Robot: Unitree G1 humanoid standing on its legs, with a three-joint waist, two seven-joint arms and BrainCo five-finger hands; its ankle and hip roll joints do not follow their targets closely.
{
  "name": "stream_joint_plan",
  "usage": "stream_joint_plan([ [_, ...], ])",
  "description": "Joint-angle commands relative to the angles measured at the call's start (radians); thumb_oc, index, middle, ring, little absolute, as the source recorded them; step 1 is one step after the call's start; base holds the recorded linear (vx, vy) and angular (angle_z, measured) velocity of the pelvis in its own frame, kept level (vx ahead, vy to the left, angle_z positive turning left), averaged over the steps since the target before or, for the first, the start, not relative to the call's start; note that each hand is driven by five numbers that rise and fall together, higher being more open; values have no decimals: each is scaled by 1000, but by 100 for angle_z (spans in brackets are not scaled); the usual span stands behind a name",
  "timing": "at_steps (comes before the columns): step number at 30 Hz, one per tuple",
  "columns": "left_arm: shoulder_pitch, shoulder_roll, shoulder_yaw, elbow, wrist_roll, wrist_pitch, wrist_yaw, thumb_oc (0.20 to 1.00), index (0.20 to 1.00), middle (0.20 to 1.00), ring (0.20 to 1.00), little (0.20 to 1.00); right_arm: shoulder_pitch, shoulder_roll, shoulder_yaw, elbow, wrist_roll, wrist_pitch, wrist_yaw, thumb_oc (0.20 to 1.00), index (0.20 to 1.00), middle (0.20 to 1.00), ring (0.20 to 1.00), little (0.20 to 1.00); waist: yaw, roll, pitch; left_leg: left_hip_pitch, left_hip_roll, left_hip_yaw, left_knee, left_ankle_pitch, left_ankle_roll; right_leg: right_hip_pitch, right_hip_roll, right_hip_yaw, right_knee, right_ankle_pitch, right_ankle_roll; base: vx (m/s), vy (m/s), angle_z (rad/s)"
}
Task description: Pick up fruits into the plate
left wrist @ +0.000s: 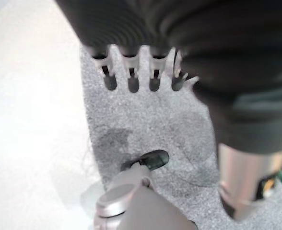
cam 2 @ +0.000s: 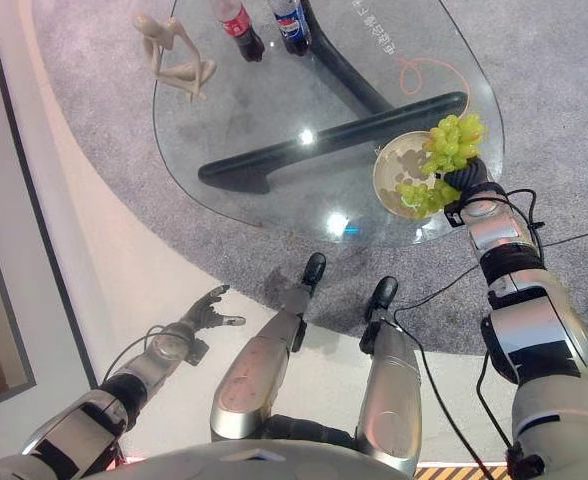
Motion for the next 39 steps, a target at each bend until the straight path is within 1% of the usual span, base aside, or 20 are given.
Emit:
stream_joint_plan([
  [1, 14, -9, -33, -26, -48, -1, 22, 1000, 1000, 1000, 1000, 1000, -99, -63, 71, 10, -35, -8, -37, 200, 200, 200, 200, 200, 4, 8, -30, -54, -54, 75, 169, -191, 56, -19, 23, -14, -23, 11, 5, -19, 48, 3],
  [12, 8, -6, -52, -58, -65, -3, 33, 1000, 1000, 1000, 1000, 1000, -148, -34, 101, 76, -61, 37, -40, 200, 200, 200, 200, 200, 20, 18, -30, -119, -63, 93, 193, -189, 65, -98, 12, -13, 10, 21, 19, -7, 14, 3],
  [13, 6, -7, -57, -62, -69, -6, 37, 1000, 1000, 1000, 1000, 1000, -156, -33, 107, 95, -72, 37, -44, 347, 347, 347, 347, 347, 21, 21, -30, -127, -65, 94, 195, -188, 66, -108, 11, -13, 14, 24, 22, 0, 0, 0],
  [14, 6, -8, -59, -66, -71, -9, 40, 1000, 1000, 1000, 1000, 1000, -161, -33, 110, 103, -73, 39, -47, 862, 862, 862, 862, 862, 22, 23, -30, -129, -66, 95, 195, -187, 67, -112, 11, -12, 15, 24, 23, 0, 0, 0],
  [15, 6, -8, -61, -69, -73, -9, 41, 1000, 1000, 1000, 1000, 1000, -163, -33, 111, 107, -73, 42, -50, 1000, 1000, 1000, 1000, 1000, 22, 24, -30, -130, -66, 96, 196, -187, 67, -114, 10, -11, 17, 24, 23, 0, 0, 0],
  [19, 8, -7, -69, -86, -79, -10, 43, 1000, 1000, 1000, 1000, 1000, -174, -33, 112, 125, -73, 49, -72, 1000, 1000, 1000, 1000, 1000, 23, 28, -30, -145, -69, 101, 204, -188, 69, -134, 7, -7, 24, 28, 27, 0, 0, 0],
  [25, 9, -5, -76, -93, -84, -11, 40, 1000, 1000, 1000, 1000, 1000, -186, -36, 117, 139, -81, 65, -61, 1000, 1000, 1000, 1000, 1000, 22, 30, -30, -149, -70, 109, 207, -190, 72, -142, 6, -3, 28, 30, 30, 0, 0, 0],
  [34, 4, -3, -76, -97, -84, -15, 40, 1000, 1000, 1000, 1000, 1000, -174, -29, 109, 149, -55, 32, -78, 1000, 1000, 1000, 1000, 1000, 19, 26, -30, -143, -67, 116, 207, -192, 76, -141, 9, 1, 31, 32, 32, 0, 0, 0],
  [36, 4, -3, -75, -97, -81, -13, 39, 1000, 1000, 1000, 1000, 1000, -173, -28, 104, 143, -44, 25, -80, 1000, 1000, 1000, 1000, 1000, 17, 25, -30, -135, -66, 116, 203, -193, 76, -133, 10, 2, 27, 31, 32, 0, 0, 0],
  [39, 6, -2, -62, -83, -76, -15, 31, 1000, 1000, 1000, 1000, 1000, -153, -16, 86, 103, 5, 1, -97, 1000, 1000, 1000, 1000, 1000, 8, 15, -30, -96, -61, 118, 190, -198, 75, -100, 16, 8, 17, 29, 30, 0, 0, 0],
])
